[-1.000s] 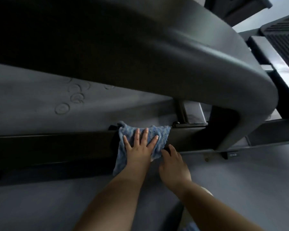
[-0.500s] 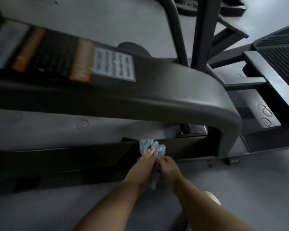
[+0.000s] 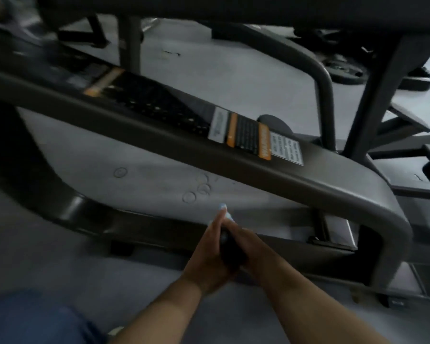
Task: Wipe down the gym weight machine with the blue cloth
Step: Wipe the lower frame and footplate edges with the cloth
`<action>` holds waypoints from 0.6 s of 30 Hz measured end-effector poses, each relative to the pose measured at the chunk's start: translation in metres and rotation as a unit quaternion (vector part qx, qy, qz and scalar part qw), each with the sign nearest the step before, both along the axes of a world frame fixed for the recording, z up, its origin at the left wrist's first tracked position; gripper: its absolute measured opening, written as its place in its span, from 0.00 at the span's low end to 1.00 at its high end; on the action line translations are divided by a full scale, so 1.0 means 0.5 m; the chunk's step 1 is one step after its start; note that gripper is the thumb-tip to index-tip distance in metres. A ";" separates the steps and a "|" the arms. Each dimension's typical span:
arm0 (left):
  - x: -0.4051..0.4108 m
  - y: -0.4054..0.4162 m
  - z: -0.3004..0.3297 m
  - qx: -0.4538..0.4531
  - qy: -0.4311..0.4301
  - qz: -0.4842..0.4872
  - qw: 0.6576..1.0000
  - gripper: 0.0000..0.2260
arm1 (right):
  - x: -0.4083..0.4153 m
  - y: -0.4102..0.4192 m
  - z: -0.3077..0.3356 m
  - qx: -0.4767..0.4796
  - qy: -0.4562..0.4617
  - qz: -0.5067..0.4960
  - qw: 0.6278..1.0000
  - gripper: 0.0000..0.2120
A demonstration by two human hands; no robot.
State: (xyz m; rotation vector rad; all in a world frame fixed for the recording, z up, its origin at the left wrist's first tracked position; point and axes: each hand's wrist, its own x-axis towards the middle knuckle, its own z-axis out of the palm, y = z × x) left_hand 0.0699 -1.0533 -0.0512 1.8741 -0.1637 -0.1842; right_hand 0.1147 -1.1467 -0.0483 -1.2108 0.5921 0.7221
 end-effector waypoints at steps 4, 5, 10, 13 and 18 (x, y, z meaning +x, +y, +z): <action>-0.020 0.075 0.030 -0.026 -0.062 0.102 0.993 0.31 | -0.014 0.064 0.045 0.053 -0.062 0.055 0.995 0.11; -0.020 0.088 0.044 -0.038 -0.080 0.160 0.983 0.28 | -0.016 0.086 0.057 0.051 -0.077 0.062 0.994 0.11; -0.008 0.182 0.104 -0.047 -0.002 0.395 0.917 0.22 | -0.020 0.190 0.128 0.011 -0.126 0.084 0.988 0.08; -0.016 0.240 0.125 -0.063 0.034 0.390 0.918 0.14 | -0.023 0.239 0.171 0.033 -0.154 0.119 0.980 0.05; -0.043 0.325 0.180 -0.001 -0.038 0.382 0.923 0.12 | -0.032 0.297 0.238 0.024 -0.218 0.139 0.966 0.06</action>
